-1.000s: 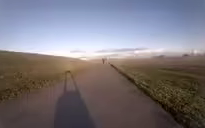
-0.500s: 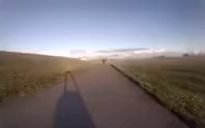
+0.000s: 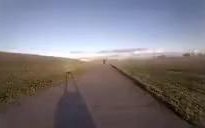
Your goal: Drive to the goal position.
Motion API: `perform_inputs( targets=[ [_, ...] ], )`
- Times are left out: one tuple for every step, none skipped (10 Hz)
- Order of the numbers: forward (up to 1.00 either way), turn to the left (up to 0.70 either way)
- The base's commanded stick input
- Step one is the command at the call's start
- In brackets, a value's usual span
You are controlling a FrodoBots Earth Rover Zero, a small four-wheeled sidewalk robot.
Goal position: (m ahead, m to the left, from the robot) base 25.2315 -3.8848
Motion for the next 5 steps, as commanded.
perform_inputs(
  targets=[
    [0.7,0.0],
    [0.7,0.0],
    [0.7,0.0],
    [0.7,0.0],
    [0.7,0.0]
  ],
)
